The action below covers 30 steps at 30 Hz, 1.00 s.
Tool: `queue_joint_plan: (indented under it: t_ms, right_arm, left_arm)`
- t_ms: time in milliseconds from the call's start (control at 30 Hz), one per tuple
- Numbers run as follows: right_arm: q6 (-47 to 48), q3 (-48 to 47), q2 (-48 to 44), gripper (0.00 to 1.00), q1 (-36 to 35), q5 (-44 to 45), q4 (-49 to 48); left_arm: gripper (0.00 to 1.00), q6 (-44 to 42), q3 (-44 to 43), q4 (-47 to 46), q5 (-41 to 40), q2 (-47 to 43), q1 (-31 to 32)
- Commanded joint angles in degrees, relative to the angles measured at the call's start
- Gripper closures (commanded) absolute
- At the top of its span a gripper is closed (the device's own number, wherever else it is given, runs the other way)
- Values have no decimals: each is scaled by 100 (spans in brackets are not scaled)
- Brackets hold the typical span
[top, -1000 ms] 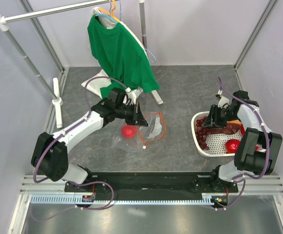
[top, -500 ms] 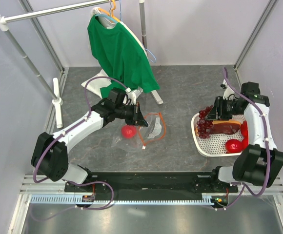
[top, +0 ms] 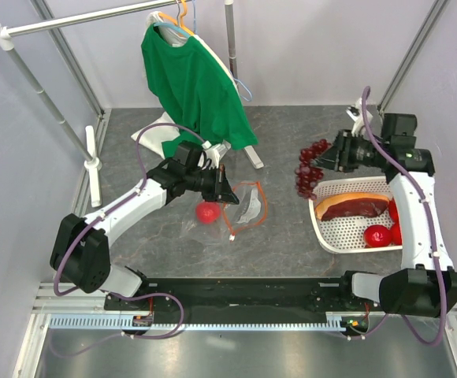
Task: Place the food in the zip-top bag and seal the zipper
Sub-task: Place the fake fruit in the zipper food storage bag.
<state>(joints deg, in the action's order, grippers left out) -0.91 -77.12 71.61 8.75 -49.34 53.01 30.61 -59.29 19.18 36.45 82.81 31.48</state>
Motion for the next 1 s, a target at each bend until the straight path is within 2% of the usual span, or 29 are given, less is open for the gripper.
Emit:
queue_joint_plan:
  t_ms: [0,33,167,500,667,967]
  right_arm:
    - [-1613,21,-218,72,-873,-164,-2029]
    - [-1806,30,-166,72,-1128,-50,-2493]
    - [-2177,4,28,72,-1744,337,-3095]
    - [-2590,1278,10,74,-3527,1804,-4773]
    - [-2669,1734,204,75,-3995,2358,-4914]
    - [-2502,2131,476,74,-4566,2447,-4581]
  left_arm:
    - [98,76,-250,-55,301,-28,-116]
    - [98,120,-259,-55,389,-36,-134]
    - [98,287,-329,-72,697,-19,-292]
    - [98,1043,-285,-441,1549,122,-845]
    - [98,1079,-329,-485,1629,166,-960]
    - [98,1158,-312,-591,1699,157,-1030]
